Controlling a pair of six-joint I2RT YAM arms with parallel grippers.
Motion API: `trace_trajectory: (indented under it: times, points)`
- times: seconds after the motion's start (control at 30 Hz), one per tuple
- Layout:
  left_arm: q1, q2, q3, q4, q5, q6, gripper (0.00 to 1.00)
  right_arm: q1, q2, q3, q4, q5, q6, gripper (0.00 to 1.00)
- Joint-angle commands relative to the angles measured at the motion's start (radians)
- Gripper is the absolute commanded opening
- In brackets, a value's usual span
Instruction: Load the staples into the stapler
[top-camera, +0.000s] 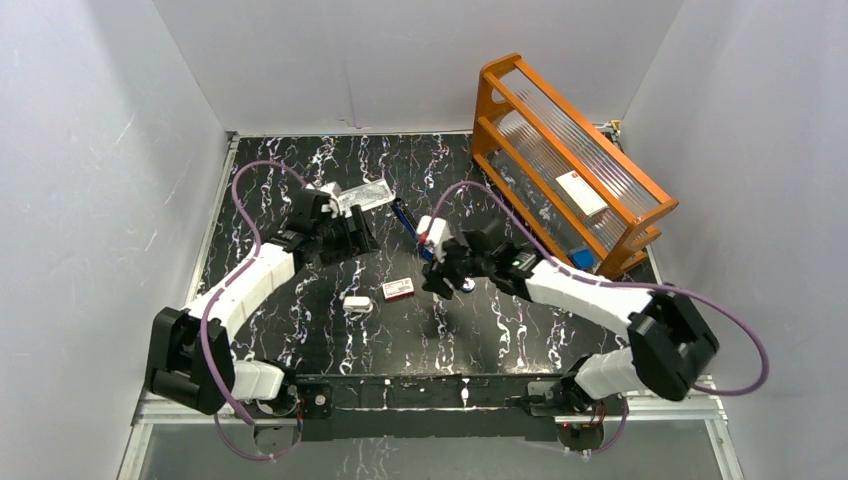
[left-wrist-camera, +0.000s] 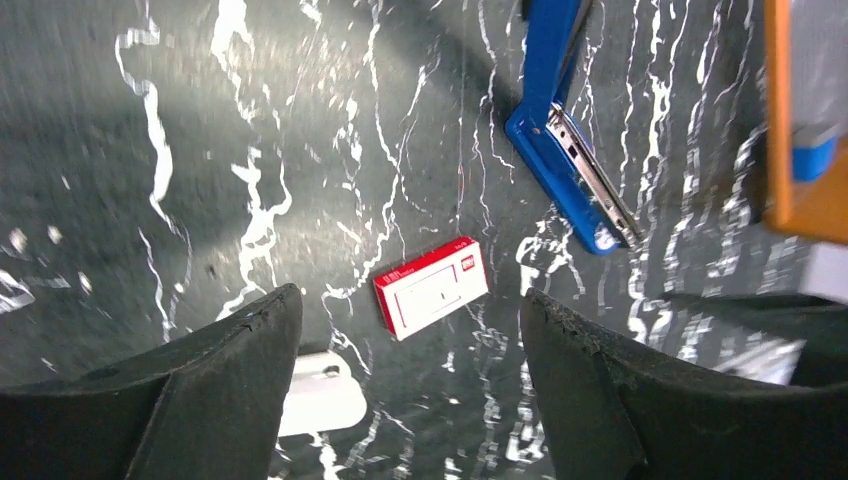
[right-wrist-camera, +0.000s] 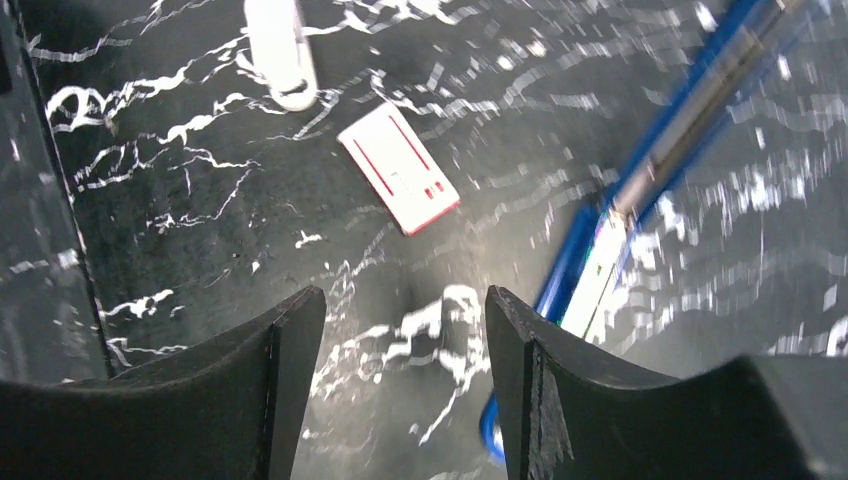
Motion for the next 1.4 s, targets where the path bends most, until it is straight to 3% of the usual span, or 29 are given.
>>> trace_trajectory:
  times: [0.0, 0.13, 0.37, 0.53, 0.83, 1.2, 1.37]
  points:
    - [0.096, -0.043, -0.085, 0.009, 0.168, -0.295, 0.76, 0.078, 0.123, 0.098, 0.114, -0.084, -0.389, 0.7]
    - [0.166, -0.035, -0.159, 0.125, 0.342, -0.337, 0.7, 0.108, 0.294, 0.187, 0.048, -0.067, -0.581, 0.7]
    - [0.183, 0.053, -0.137, 0.098, 0.376, -0.287, 0.62, 0.102, 0.47, 0.316, -0.028, -0.138, -0.722, 0.7]
    - [0.192, 0.073, -0.144, 0.106, 0.39, -0.281, 0.61, 0.096, 0.568, 0.429, -0.189, -0.239, -0.763, 0.66]
    - [0.195, 0.079, -0.17, 0.107, 0.392, -0.282, 0.56, 0.096, 0.635, 0.491, -0.297, -0.264, -0.79, 0.63]
    - [0.196, 0.082, -0.197, 0.115, 0.397, -0.294, 0.56, 0.096, 0.655, 0.493, -0.277, -0.246, -0.759, 0.57]
    - [0.193, 0.081, -0.269, 0.179, 0.438, -0.345, 0.58, 0.1, 0.67, 0.496, -0.266, -0.24, -0.75, 0.58]
